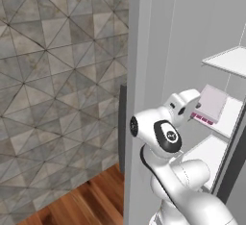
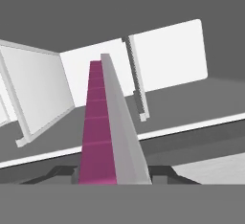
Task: The ice cube tray has been filled with water. Take the tray and place it in the freezer to make ice. Close the freezer door after placing the tray.
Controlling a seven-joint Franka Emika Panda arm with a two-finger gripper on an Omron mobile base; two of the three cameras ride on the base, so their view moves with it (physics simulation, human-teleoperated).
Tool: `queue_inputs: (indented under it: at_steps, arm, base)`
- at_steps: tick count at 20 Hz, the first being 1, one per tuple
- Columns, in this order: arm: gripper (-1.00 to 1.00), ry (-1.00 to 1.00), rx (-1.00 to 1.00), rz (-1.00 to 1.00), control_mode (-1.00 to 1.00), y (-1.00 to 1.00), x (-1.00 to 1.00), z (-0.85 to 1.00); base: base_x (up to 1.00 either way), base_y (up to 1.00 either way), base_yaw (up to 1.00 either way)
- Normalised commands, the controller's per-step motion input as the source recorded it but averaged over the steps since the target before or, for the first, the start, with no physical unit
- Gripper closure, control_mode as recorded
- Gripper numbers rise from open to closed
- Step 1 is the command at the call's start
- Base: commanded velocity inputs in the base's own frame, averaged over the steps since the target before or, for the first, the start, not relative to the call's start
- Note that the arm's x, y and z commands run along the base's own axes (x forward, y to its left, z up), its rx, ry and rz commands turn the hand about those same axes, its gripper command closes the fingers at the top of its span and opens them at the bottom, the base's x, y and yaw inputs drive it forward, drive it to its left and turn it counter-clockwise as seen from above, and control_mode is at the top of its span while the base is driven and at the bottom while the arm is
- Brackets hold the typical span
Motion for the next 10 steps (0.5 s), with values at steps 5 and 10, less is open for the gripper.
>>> queue_inputs:
  at_steps: [5,10]
  arm:
    - [1.00,0.10,0.00,0.00,-1.00,-0.10,0.00,0.00]
    - [1.00,0.08,0.00,0.00,-1.00,-0.14,0.00,-0.08]
  base:
    - [0.00,0.00,0.00]
    - [0.00,0.00,0.00]
